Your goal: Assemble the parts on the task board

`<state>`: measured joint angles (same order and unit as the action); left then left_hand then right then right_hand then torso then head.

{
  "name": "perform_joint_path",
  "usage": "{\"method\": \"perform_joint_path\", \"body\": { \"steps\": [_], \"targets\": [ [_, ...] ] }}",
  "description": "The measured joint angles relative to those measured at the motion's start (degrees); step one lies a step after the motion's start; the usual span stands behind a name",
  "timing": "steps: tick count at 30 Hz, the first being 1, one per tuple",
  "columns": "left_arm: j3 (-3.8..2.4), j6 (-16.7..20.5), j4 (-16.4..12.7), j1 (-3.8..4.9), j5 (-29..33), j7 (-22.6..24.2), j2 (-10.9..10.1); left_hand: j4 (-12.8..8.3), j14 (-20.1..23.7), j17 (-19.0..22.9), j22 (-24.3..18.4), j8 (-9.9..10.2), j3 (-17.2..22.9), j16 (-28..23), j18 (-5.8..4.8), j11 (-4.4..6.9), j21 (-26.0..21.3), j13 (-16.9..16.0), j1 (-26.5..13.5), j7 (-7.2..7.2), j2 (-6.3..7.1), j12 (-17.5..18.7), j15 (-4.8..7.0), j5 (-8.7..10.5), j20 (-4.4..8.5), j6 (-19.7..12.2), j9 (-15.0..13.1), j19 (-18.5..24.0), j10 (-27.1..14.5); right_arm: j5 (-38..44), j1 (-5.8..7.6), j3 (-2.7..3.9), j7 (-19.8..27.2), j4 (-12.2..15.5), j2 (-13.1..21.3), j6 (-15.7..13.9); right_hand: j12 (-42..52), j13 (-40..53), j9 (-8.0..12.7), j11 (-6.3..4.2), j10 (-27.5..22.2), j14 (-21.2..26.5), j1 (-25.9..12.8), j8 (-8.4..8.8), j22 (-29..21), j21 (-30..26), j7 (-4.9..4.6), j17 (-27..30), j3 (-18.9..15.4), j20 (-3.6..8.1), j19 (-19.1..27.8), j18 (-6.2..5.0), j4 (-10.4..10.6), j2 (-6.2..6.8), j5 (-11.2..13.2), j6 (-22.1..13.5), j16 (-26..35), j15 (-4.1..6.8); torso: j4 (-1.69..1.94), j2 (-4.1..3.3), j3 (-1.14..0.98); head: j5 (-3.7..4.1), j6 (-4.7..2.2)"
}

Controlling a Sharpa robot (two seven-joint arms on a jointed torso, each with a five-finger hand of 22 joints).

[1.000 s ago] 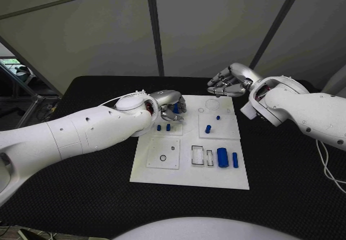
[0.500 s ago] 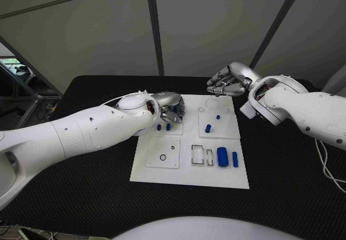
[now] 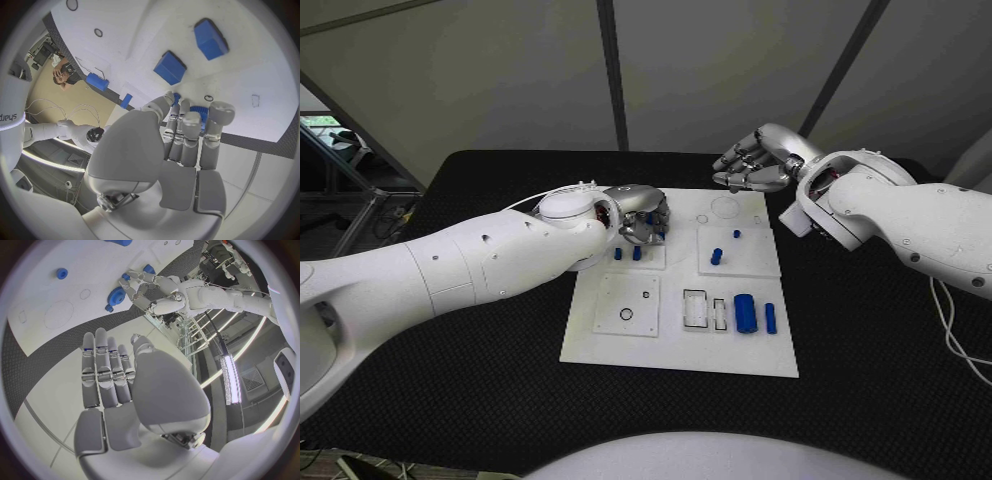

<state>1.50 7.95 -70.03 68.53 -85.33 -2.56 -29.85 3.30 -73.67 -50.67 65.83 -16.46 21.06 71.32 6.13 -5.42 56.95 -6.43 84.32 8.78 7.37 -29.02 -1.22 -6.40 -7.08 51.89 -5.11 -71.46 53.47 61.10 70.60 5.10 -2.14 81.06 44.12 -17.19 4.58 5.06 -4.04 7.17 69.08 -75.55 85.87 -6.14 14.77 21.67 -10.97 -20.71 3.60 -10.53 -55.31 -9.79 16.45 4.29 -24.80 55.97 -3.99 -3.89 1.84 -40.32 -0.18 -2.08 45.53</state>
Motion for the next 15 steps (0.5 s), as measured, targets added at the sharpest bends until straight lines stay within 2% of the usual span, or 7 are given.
{"method": "perform_joint_path", "body": {
  "steps": [4, 5, 15],
  "targets": [
    [-0.05, -0.01, 0.23, -0.04, -0.03, 0.01, 0.18, -0.26, -1.18, -1.64, 0.99, 0.21, 1.54, 1.49, 0.11, 0.00, 1.10, 0.23, 0.30, 0.01, -0.30, 0.35, 0.20, 0.00, 0.00, 0.75, 0.21, -0.41, 0.93, 0.00, 0.00, 0.00, 0.01, 0.00, -0.01, 0.01, 0.00, -0.02, 0.00, 0.00, 0.00, 0.00, 0.00, 0.00, -0.01, 0.00, 0.00, 0.04, 0.25, 0.00, 0.00, 0.00, -0.10, 0.00, -0.15, 0.00, 0.00, 0.00, 0.00, 0.00, 0.00, -0.03, 0.00],
    [-0.06, -0.01, 0.31, -0.05, -0.04, 0.02, 0.23, -0.40, -1.25, -1.92, 1.25, 0.27, 1.90, 1.76, 1.46, 0.16, 1.39, 0.27, 0.31, 0.01, -0.31, 0.51, 0.18, 0.00, 0.13, 0.85, 0.21, -0.54, 1.10, 0.00, 0.00, 0.00, 0.01, 0.00, -0.01, 0.01, 0.00, -0.05, 0.00, 0.00, 0.00, 0.00, 0.00, 0.00, -0.04, 0.00, 0.00, 0.09, 0.42, 0.00, 0.00, -0.01, -0.05, 0.00, -0.29, 0.00, 0.00, 0.00, 0.00, -0.01, -0.01, -0.03, 0.00],
    [-0.18, 0.07, 1.14, -0.10, -0.06, 0.19, 0.63, -1.63, -2.74, -3.62, 3.72, 0.99, 4.79, 3.37, 1.39, 0.30, 3.97, 0.75, 0.60, -0.09, -0.60, 1.85, 0.32, 0.01, 0.31, 2.69, 0.60, -1.53, 2.89, 0.00, 0.00, 0.00, 0.04, 0.00, -0.04, 0.03, 0.00, -0.07, 0.00, 0.00, 0.00, 0.00, 0.00, 0.00, -0.06, 0.00, 0.00, 0.09, 0.48, 0.00, 0.00, 0.00, 0.01, 0.00, -0.33, 0.00, 0.00, 0.00, -0.02, -0.02, -0.02, 0.11, 0.06]
  ]
}}
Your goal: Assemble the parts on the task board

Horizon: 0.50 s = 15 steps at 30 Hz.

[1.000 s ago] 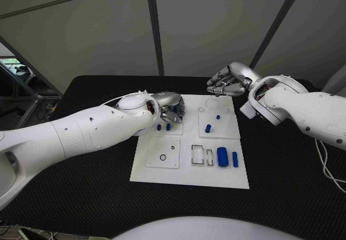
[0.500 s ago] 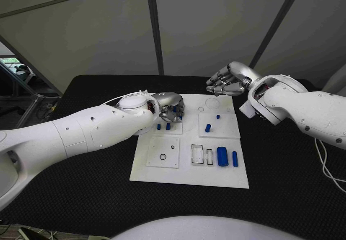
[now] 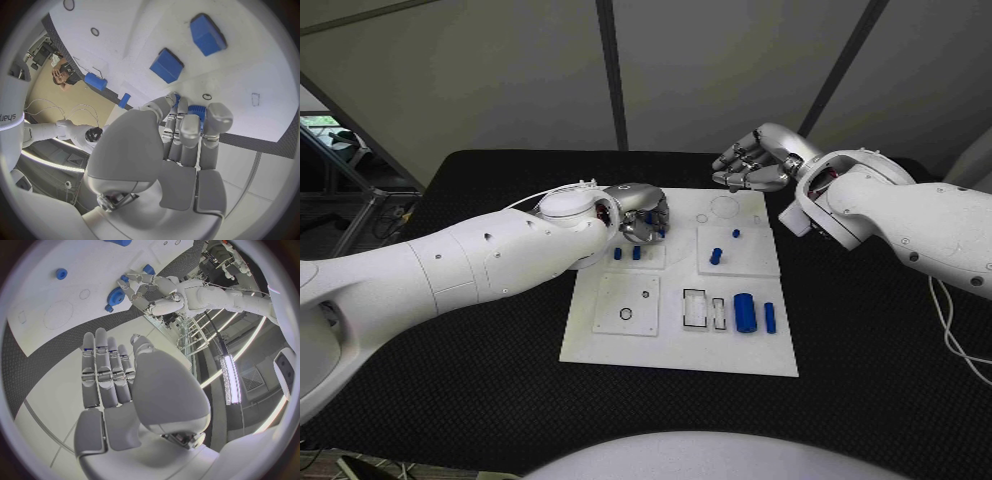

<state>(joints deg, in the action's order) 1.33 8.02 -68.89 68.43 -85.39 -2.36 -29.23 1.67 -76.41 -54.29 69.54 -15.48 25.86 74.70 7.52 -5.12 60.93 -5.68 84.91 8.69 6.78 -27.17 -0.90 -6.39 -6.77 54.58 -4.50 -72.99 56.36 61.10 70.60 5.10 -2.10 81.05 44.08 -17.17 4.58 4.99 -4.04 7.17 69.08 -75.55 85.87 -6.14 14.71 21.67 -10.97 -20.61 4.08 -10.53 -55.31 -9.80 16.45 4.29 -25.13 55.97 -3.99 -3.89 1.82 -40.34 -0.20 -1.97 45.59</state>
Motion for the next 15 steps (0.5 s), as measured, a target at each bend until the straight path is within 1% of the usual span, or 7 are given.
{"method": "perform_joint_path", "body": {
  "steps": [2, 4, 6, 7, 12, 13, 15],
  "targets": [
    [-0.01, 0.04, 0.01, -0.02, 0.00, 0.03, 0.00, -0.04, -0.19, -0.13, 0.26, 0.00, 0.22, 0.30, 0.00, -0.04, 0.35, 0.02, 0.00, 0.00, 0.00, 0.16, 0.19, 0.00, -0.20, 0.00, 0.00, -0.20, 0.29, 0.00, 0.00, 0.00, 0.01, 0.00, 0.00, 0.00, 0.00, 0.00, 0.00, 0.00, 0.00, 0.00, 0.00, 0.00, 0.00, 0.00, 0.00, 0.00, 0.00, 0.00, 0.00, 0.00, 0.00, 0.00, 0.00, 0.00, 0.00, 0.00, 0.00, 0.00, 0.00, 0.01, 0.03],
    [-0.02, 0.14, -0.03, -0.07, 0.01, 0.09, -0.06, -0.26, -0.44, -0.51, 0.81, 0.35, 0.57, 0.54, 0.00, 0.10, 1.00, 0.10, -0.02, 0.00, 0.02, 0.37, -0.02, 0.05, 0.08, 0.40, 0.06, -0.56, 0.51, 0.00, 0.00, 0.00, 0.02, 0.00, 0.00, 0.00, 0.00, 0.00, 0.00, 0.00, 0.00, 0.00, 0.00, 0.00, 0.00, 0.00, 0.00, 0.00, 0.00, 0.00, 0.00, 0.00, 0.00, 0.00, 0.00, 0.00, 0.00, 0.00, 0.00, 0.01, 0.00, 0.01, 0.05],
    [-0.03, 0.39, -0.25, -0.16, 0.03, 0.18, -0.30, -0.48, -0.82, -1.06, 1.55, 0.37, 0.79, 0.88, -0.01, -0.08, 2.03, 0.26, -0.22, 0.24, 0.21, 0.63, 0.15, 0.05, 0.00, 0.64, 0.08, -1.24, 0.91, 0.00, 0.00, 0.00, 0.03, 0.00, 0.00, 0.01, 0.00, 0.00, 0.00, 0.00, 0.00, 0.00, 0.00, 0.00, 0.00, 0.00, 0.00, 0.00, 0.00, 0.00, 0.00, 0.00, 0.00, 0.00, 0.00, 0.00, 0.00, 0.00, 0.00, 0.02, 0.00, 0.01, 0.05],
    [-0.03, 0.51, -0.41, -0.21, 0.06, 0.22, -0.45, -0.49, -0.99, -1.26, 1.77, 0.37, 0.79, 0.98, -0.02, 0.01, 2.33, 0.31, -0.31, 0.31, 0.31, 0.65, -0.02, 0.05, 0.00, 0.71, 0.09, -1.24, 1.00, 0.00, 0.00, 0.00, 0.03, 0.00, 0.00, 0.01, 0.00, 0.00, 0.00, 0.00, 0.00, 0.00, 0.00, 0.00, 0.00, 0.00, 0.00, 0.00, 0.00, 0.00, 0.00, 0.00, 0.00, 0.00, 0.00, 0.00, 0.00, 0.00, 0.00, 0.02, 0.01, 0.01, 0.05],
    [0.02, 1.32, -1.73, -0.53, 0.21, 0.52, -1.72, -0.65, -1.23, -1.57, 2.46, 0.67, 1.27, 1.19, -0.06, -0.21, 3.10, 0.29, -0.54, 0.30, 0.54, 1.02, 0.17, 0.04, 0.01, 1.13, 0.17, -1.64, 1.22, 0.00, 0.00, 0.00, 0.06, 0.01, 0.05, 0.01, 0.00, 0.01, 0.00, 0.00, 0.00, 0.00, 0.00, 0.00, 0.01, 0.00, 0.00, 0.00, 0.00, 0.00, 0.00, 0.00, 0.00, 0.00, 0.00, 0.00, 0.00, 0.00, 0.00, 0.03, 0.03, 0.09, -0.03],
    [0.03, 1.45, -2.00, -0.58, 0.24, 0.57, -1.98, -0.68, -1.41, -1.59, 2.49, 0.67, 1.30, 1.27, -0.06, -0.07, 3.10, 0.27, -0.54, 0.31, 0.54, 1.02, -0.01, 0.05, 0.01, 1.13, 0.18, -1.64, 1.37, 0.00, 0.00, 0.00, 0.07, 0.01, 0.06, 0.01, 0.00, 0.01, 0.00, 0.00, 0.00, 0.00, 0.00, 0.00, 0.01, 0.00, 0.00, 0.00, 0.00, 0.00, 0.00, 0.00, 0.00, 0.00, 0.00, 0.00, 0.00, 0.00, 0.00, 0.03, 0.03, 0.09, -0.04],
    [-0.03, 1.73, -2.66, -0.71, 0.29, 0.63, -2.66, -0.88, -1.42, -1.71, 2.65, 0.67, 1.50, 1.54, -0.06, 0.00, 3.14, 0.26, -0.54, 0.31, 0.54, 1.10, -0.02, 0.05, -0.02, 1.13, 0.20, -1.67, 1.43, 0.00, 0.00, 0.00, 0.08, 0.01, 0.08, 0.01, 0.00, 0.01, 0.00, 0.00, 0.00, 0.00, 0.00, 0.00, 0.01, 0.00, 0.00, 0.00, 0.00, 0.00, 0.00, 0.00, 0.00, 0.00, 0.00, 0.00, 0.00, 0.00, 0.01, 0.03, 0.04, 0.09, -0.07]
  ]
}}
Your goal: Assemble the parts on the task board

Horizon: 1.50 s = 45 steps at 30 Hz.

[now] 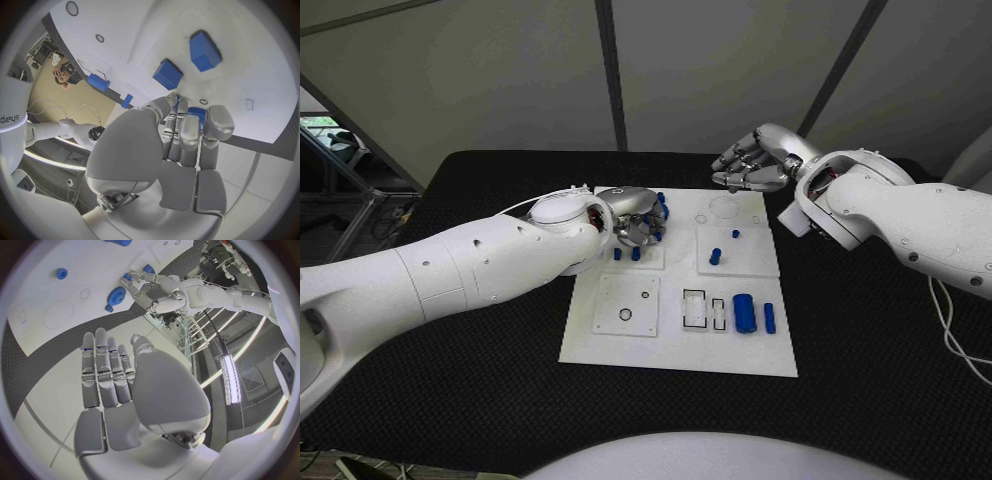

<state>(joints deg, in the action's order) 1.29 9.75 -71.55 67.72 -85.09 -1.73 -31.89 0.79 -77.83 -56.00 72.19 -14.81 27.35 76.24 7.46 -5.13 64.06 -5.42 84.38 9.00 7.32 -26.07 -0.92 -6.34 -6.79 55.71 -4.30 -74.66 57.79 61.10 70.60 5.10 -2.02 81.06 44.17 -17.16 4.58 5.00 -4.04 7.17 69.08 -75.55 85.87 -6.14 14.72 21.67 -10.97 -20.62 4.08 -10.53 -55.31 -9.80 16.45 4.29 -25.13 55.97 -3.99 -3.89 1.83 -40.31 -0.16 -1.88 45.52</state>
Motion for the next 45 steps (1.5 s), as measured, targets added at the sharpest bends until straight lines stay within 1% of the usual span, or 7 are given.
{"method": "perform_joint_path", "body": {
  "steps": [1, 9, 14, 21, 26, 36, 45],
  "targets": [
    [-0.20, 0.11, -0.27, -0.09, 0.02, 0.02, -0.28, 0.00, 0.00, 0.00, 0.10, 0.00, 0.00, 0.00, 0.00, 0.00, 0.24, 0.00, 0.00, 0.00, 0.00, 0.18, 0.00, 0.00, -0.05, 0.00, 0.00, -0.30, 0.00, 0.00, 0.00, 0.00, 0.00, 0.00, 0.01, 0.00, 0.00, 0.00, 0.00, 0.00, 0.00, 0.00, 0.00, 0.00, 0.00, 0.00, 0.00, 0.00, 0.00, 0.00, 0.00, 0.00, 0.00, 0.00, 0.00, 0.00, 0.00, 0.00, 0.01, 0.00, 0.01, 0.00, 0.00],
    [-3.06, 1.59, -3.10, -0.15, 0.45, 0.14, -2.89, 0.00, 0.00, -0.09, 0.31, 0.21, 0.00, 0.00, 0.00, -0.20, 0.33, 0.00, -0.23, 0.20, 0.23, 0.18, 0.00, 0.00, 0.02, 0.20, 0.00, -0.38, 0.20, 0.00, 0.00, 0.00, 0.05, -0.17, 0.19, 0.00, 0.00, 0.00, 0.00, 0.00, 0.00, 0.00, 0.00, 0.00, 0.01, 0.00, 0.00, 0.00, 0.00, 0.00, 0.00, 0.00, 0.00, 0.00, 0.00, 0.00, 0.00, 0.00, 0.08, 0.04, 0.07, 0.32, -0.35],
    [-4.03, 2.25, -4.73, -0.12, 0.78, 0.14, -4.70, -0.16, -0.20, -0.15, 0.45, 0.21, 0.16, 0.00, 0.00, 0.01, 0.45, 0.00, -0.23, -0.01, 0.23, 0.41, 0.20, 0.00, 0.03, 0.41, 0.00, -0.38, 0.41, 0.00, 0.00, 0.00, 0.07, -0.26, 0.28, 0.00, 0.00, 0.01, 0.00, 0.00, 0.00, 0.00, 0.00, 0.00, 0.01, 0.00, 0.00, 0.00, 0.00, 0.00, 0.00, 0.00, 0.00, 0.00, 0.00, 0.00, 0.00, 0.00, 0.10, 0.04, 0.07, 0.44, -0.54],
    [-4.32, 2.22, -6.84, -0.14, 1.91, -0.02, -7.95, -0.16, -0.40, -0.15, 0.57, 0.21, 0.16, 0.00, 0.00, -0.19, 0.74, 0.00, -0.45, 0.20, 0.44, 0.41, 0.00, 0.00, 0.03, 0.61, 0.00, -0.37, 0.61, 0.00, -0.01, 0.00, 0.08, -0.25, 0.58, 0.00, 0.00, 0.01, 0.00, 0.00, 0.00, 0.00, 0.00, 0.00, 0.01, 0.00, 0.00, 0.00, 0.00, 0.00, 0.00, 0.00, 0.00, 0.00, 0.00, 0.00, 0.00, 0.00, 0.09, 0.04, -0.02, 0.34, -0.55],
    [-4.34, 1.76, -6.97, -0.17, 2.89, -0.38, -9.81, -0.04, -0.40, -0.12, 0.65, 0.43, 0.29, 0.31, -0.01, -0.08, 0.74, 0.00, -0.99, -0.01, 0.51, 0.67, 0.00, 0.00, 0.03, 0.81, 0.00, -0.37, 0.72, 0.00, -0.02, 0.00, 0.07, -0.21, 0.71, 0.00, 0.00, 0.01, 0.00, 0.00, 0.00, 0.00, 0.00, 0.00, 0.01, 0.00, 0.00, -0.01, 0.00, 0.00, 0.00, 0.00, 0.00, 0.00, 0.00, 0.00, 0.00, 0.00, 0.10, 0.04, -0.02, 0.24, -0.47],
    [-4.35, 0.87, -6.06, -1.05, 4.48, -0.81, -9.75, 0.00, -0.40, -0.06, 0.64, 0.43, 0.32, 0.31, -0.01, 0.02, 0.74, 0.01, -1.22, 0.00, 0.74, 0.88, 0.00, 0.00, 0.03, 0.81, 0.00, -0.37, 0.81, 0.00, -0.02, 0.00, 0.05, -0.14, 0.64, 0.00, 0.00, 0.01, 0.00, 0.00, 0.00, 0.00, 0.00, 0.00, 0.02, 0.00, 0.00, -0.01, 0.00, 0.00, 0.00, 0.00, 0.00, 0.00, 0.00, 0.00, 0.00, 0.00, -0.03, 0.00, -0.02, -0.09, -0.47],
    [-4.34, 0.33, -5.58, -1.27, 5.00, -0.91, -9.28, 0.00, -0.40, -0.06, 0.67, 0.43, 0.32, 0.31, -0.01, 0.01, 0.74, 0.01, -1.21, 0.00, 0.74, 0.88, 0.00, 0.00, 0.02, 0.81, 0.00, -0.37, 0.81, 0.00, -0.01, 0.00, 0.05, -0.13, 0.58, -0.01, 0.00, 0.01, 0.00, 0.00, 0.00, 0.00, 0.00, 0.00, 0.02, 0.00, 0.00, -0.01, 0.00, 0.00, 0.00, 0.00, 0.00, 0.00, 0.00, 0.00, 0.00, 0.00, -0.08, -0.04, -0.04, -0.04, -0.35]
  ]
}}
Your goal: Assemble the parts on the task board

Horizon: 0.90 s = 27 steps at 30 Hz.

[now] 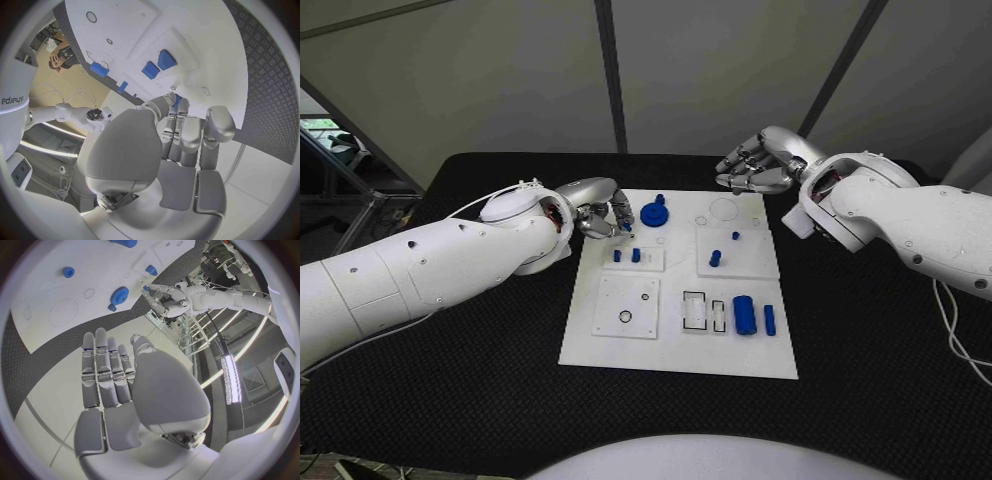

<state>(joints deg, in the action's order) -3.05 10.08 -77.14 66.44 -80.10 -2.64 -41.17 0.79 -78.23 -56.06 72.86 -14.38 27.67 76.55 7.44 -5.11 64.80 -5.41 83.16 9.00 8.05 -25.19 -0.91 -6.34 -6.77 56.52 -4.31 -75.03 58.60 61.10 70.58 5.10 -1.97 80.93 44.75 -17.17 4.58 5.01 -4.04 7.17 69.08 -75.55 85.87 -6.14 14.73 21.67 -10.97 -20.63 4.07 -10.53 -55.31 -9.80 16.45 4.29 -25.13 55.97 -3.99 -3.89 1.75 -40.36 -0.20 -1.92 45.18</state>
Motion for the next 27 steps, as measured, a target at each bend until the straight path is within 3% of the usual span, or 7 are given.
{"method": "perform_joint_path", "body": {
  "steps": [27],
  "targets": [
    [0.01, -2.47, 1.51, -0.28, 0.25, -0.55, 1.97, 0.00, 0.00, 0.13, 0.01, 0.22, 0.00, 0.00, 0.01, 0.00, 0.00, 0.00, -0.23, 0.00, -0.23, 0.00, 0.00, 0.00, 0.00, -0.01, 0.00, 0.00, 0.00, 0.00, 0.00, 0.00, 0.00, -0.03, -0.25, 0.00, 0.00, -0.04, 0.00, 0.00, 0.00, 0.00, 0.00, 0.00, 0.01, 0.00, 0.00, 0.00, 0.00, 0.00, 0.00, 0.00, 0.00, 0.00, 0.00, 0.00, 0.00, 0.00, 0.04, 0.02, -0.01, -0.01, 0.07]
  ]
}}
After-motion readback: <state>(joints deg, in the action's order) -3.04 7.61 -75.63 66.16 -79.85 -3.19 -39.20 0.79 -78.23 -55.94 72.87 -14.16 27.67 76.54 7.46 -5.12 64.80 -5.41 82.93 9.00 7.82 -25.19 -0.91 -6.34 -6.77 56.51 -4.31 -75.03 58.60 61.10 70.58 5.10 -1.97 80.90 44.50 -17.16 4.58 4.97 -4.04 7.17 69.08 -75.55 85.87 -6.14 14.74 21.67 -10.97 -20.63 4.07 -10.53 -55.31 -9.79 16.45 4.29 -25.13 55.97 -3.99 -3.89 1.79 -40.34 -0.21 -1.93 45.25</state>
